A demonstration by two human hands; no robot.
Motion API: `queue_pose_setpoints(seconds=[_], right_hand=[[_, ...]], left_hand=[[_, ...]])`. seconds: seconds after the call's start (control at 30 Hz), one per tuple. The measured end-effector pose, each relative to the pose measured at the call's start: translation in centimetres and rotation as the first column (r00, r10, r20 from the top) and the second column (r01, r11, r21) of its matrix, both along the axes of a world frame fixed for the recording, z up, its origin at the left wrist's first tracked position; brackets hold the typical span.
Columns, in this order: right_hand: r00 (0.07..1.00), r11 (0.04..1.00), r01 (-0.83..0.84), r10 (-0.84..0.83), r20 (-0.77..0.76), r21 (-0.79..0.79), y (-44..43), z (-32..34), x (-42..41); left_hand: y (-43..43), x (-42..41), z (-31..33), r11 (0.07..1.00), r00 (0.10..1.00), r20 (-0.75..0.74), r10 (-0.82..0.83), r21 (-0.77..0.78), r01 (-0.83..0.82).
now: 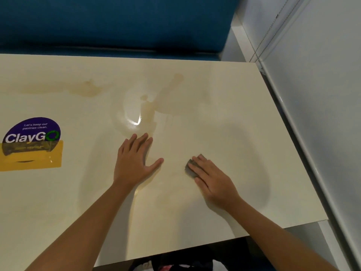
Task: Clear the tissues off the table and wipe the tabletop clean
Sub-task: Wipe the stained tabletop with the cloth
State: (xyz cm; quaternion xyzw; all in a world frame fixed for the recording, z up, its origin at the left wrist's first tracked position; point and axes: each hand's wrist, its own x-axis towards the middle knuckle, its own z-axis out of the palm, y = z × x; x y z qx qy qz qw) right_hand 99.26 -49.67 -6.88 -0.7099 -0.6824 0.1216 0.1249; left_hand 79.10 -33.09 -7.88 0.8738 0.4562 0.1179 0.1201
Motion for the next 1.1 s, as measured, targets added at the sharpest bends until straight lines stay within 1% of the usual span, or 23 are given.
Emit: queue_pose_setpoints(seconds=[0.03,0.1,0.17,0.2,0.3,0.33,0.4,0.47,0.53,0.6,0.63,0.67,0.7,0.8,0.87,0.97,1.0,1.03,1.1], right_hand=[[1.0,1.0,0.031,-0.031,-0.004,0.007,0.2,0.0,1.1],[0.979,0.978,0.204,-0.203,-0.025,0.033,1.2,-0.1,2.5],[0.917,0.915,0.4,-0.4,-0.017,0.058,2.9,-0.4,2.9],[0.882,0.88,0.471,-0.472,0.003,0.067,4.0,-0.6,2.8],[0.805,0.806,0.585,-0.59,0.06,0.089,7.3,-0.4,0.8],[0.8,0.804,0.588,-0.594,0.079,0.094,8.1,-0.3,0.0],[0.852,0.857,0.514,-0.516,0.09,0.041,8.9,-0.1,-1.5],[0.927,0.931,0.364,-0.363,0.092,0.012,8.5,-0.4,-2.0],[0.974,0.979,0.204,-0.205,0.092,0.017,7.5,-0.6,-1.2],[0.999,0.999,0.046,-0.046,0.029,0.003,6.7,-0.4,1.0],[1.0,1.0,-0.006,0.006,0.008,-0.001,6.6,-0.3,2.3],[1.0,1.0,-0.017,0.017,0.007,0.002,6.6,-0.3,3.6],[1.0,1.0,0.017,-0.017,0.016,0.023,6.6,-0.2,4.8],[0.962,0.96,0.271,-0.272,0.004,0.072,7.9,-0.2,7.5],[0.904,0.902,0.424,-0.426,0.019,0.08,9.6,-0.5,7.9],[0.778,0.777,0.625,-0.628,0.024,0.077,13.1,-0.6,6.3],[0.764,0.763,0.641,-0.644,0.027,0.083,14.1,-0.5,5.5],[0.783,0.783,0.616,-0.62,0.041,0.081,15.0,-0.5,4.6],[0.874,0.877,0.479,-0.48,0.071,0.039,16.1,-0.5,2.9]], left_hand=[[0.0,0.0,0.0,1.0,1.0,0.003,0.0,0.0,0.0],[0.1,0.1,-0.1,1.0,1.0,0.003,-0.002,0.001,0.002],[0.1,0.1,-0.2,1.0,1.0,-0.005,0.0,0.001,0.0],[0.1,0.1,-0.2,1.0,1.0,-0.009,0.001,0.001,-0.001],[0.0,0.0,-0.2,1.0,1.0,-0.01,0.003,0.0,-0.003],[0.0,0.0,-0.2,1.0,1.0,-0.008,0.001,0.001,-0.001],[0.0,0.0,-0.2,1.0,1.0,-0.009,-0.001,0.009,0.001],[-0.1,0.0,-0.2,1.0,1.0,-0.016,0.001,0.003,-0.001],[-0.1,0.0,-0.2,1.0,1.0,-0.017,-0.001,0.009,0.002],[0.0,0.1,-0.1,0.999,1.0,-0.009,-0.003,0.037,0.003],[0.1,0.2,0.1,0.998,1.0,0.002,0.004,0.06,-0.004],[0.4,0.5,0.4,0.996,1.0,0.026,0.013,0.084,-0.015],[0.9,0.6,0.7,0.994,0.998,0.058,0.025,0.103,-0.031],[3.0,1.1,1.1,0.99,0.993,0.102,0.061,0.121,-0.073],[4.8,1.1,0.8,0.989,0.992,0.084,0.091,0.113,-0.1],[7.1,0.8,0.2,0.986,0.99,0.044,0.133,0.094,-0.136],[7.7,0.8,0.1,0.984,0.988,0.028,0.15,0.092,-0.152],[8.2,0.8,0.0,0.981,0.986,0.011,0.169,0.096,-0.169],[9.1,1.0,0.0,0.973,0.977,-0.006,0.211,0.093,-0.21]])
